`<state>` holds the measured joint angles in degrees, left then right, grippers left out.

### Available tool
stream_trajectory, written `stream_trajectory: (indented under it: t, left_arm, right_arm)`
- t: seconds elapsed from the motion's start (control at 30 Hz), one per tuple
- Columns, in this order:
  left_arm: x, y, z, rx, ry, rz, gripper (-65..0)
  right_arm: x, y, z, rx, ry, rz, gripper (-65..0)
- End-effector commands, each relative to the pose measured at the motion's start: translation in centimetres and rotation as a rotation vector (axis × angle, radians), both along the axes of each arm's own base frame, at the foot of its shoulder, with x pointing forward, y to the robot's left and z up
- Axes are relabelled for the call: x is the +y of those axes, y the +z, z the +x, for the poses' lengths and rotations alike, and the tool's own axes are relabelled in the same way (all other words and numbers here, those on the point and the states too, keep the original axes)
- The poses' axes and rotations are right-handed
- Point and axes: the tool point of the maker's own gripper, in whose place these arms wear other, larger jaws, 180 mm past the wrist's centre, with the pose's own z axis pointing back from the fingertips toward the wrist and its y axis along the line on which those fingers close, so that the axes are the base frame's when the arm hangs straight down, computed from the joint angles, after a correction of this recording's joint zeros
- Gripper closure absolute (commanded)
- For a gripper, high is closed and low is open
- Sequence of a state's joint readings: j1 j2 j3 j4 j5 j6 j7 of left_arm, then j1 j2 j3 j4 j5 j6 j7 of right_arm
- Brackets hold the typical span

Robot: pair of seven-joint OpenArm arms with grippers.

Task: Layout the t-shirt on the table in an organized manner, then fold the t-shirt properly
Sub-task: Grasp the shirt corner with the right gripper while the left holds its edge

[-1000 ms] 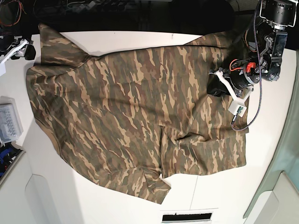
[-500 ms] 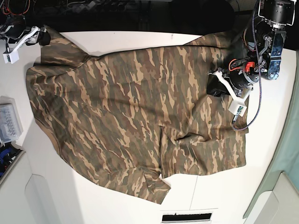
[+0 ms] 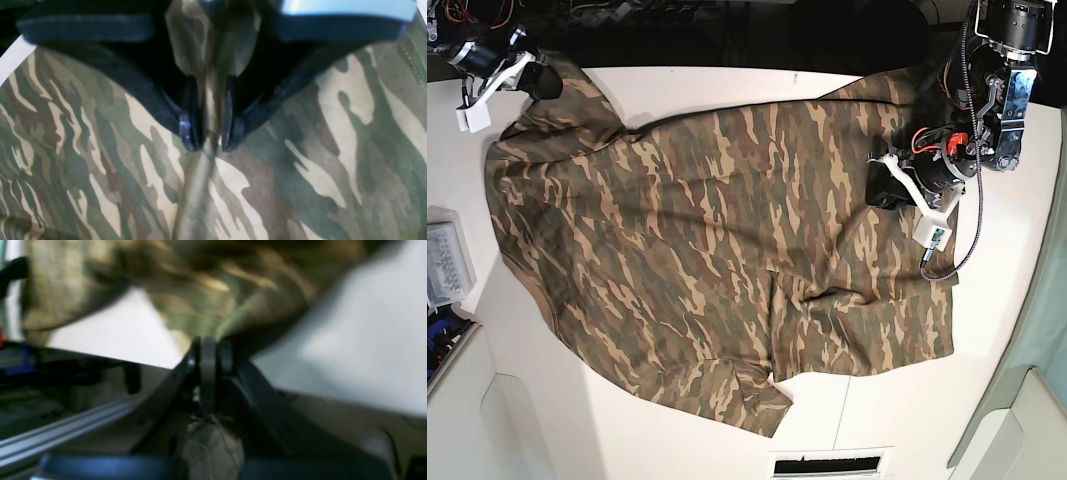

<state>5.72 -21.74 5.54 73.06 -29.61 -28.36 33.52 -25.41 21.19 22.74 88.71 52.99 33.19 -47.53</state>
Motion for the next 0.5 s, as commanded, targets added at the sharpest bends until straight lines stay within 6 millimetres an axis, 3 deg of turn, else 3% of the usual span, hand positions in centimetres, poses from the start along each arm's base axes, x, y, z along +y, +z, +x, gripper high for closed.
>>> stream_trajectory:
  t: [0.0,0.3,0.37,0.47]
  left_arm:
    - [1.6,-2.8,-3.8,0.169,-0.030,0.123,-17.3]
    - [2.3,-3.2,-4.6,0.207,-0.053,0.171,-17.2]
    - [2.4,-3.4,-4.8,0.214,-0.055,0.178,-17.2]
    - [2.3,-3.4,-4.6,0.206,-0.052,0.174,-17.2]
  right_arm:
    - [0.5,2.0,1.3,-0.074,0.026,0.021,0.0]
    - [6.5,13.3,4.7,-0.421,0.282,-0.016,0.0]
    - [6.5,14.2,5.3,-0.469,0.290,-0.080,0.0]
    - [5.7,13.8,5.8,-0.482,0.269,-0.132,0.0]
